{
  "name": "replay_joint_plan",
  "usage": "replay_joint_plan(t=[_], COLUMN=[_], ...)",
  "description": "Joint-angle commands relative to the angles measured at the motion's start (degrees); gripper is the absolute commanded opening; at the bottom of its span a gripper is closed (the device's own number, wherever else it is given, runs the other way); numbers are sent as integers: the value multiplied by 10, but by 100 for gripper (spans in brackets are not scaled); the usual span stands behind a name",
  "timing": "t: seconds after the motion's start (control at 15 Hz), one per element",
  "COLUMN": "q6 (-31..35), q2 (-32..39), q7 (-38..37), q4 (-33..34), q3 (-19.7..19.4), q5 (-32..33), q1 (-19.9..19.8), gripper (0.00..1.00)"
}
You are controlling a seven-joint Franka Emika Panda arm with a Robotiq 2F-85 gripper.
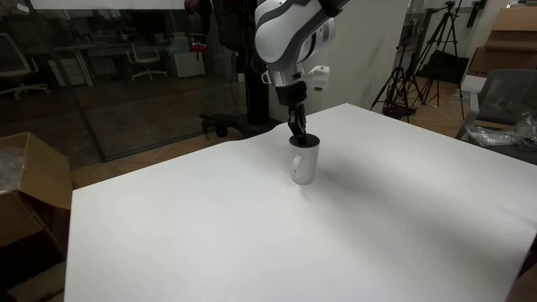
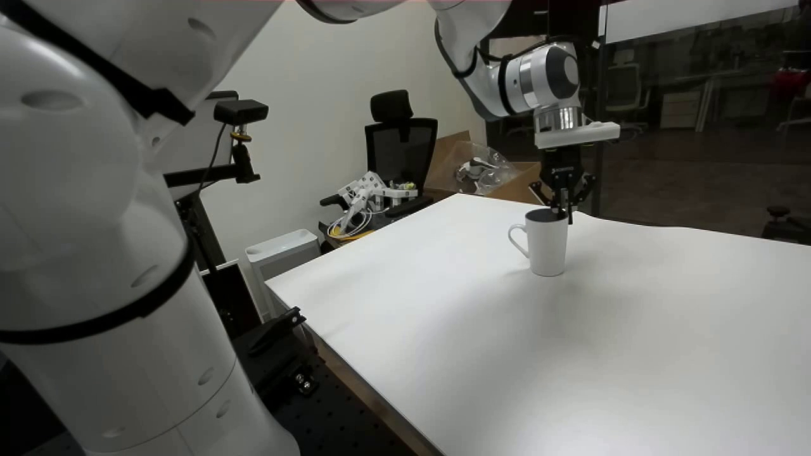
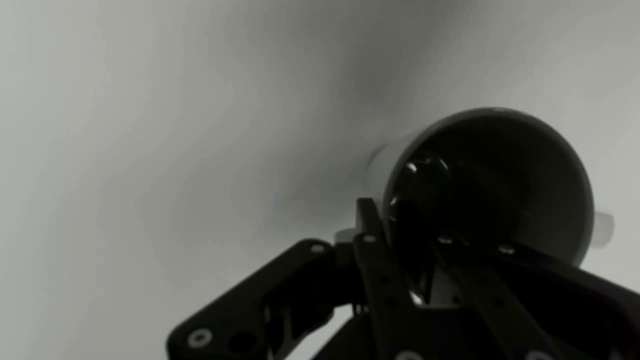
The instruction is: Move the mug backwards
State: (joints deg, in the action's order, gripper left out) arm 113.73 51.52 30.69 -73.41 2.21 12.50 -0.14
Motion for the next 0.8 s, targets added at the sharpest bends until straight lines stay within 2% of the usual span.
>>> replay_joint_plan(t=[0.0, 0.07, 0.4, 0.47, 0.73], q6=[-10, -2, -1, -2, 15], q2=[10, 1, 1, -4, -52], q7=[3, 1, 2, 6, 9], q4=[27, 6, 7, 3, -66], q3=[5, 7, 7, 11, 32], q5=[6, 3, 3, 0, -15], q1=[1, -2, -1, -3, -2], gripper=[0, 10, 10, 3, 2])
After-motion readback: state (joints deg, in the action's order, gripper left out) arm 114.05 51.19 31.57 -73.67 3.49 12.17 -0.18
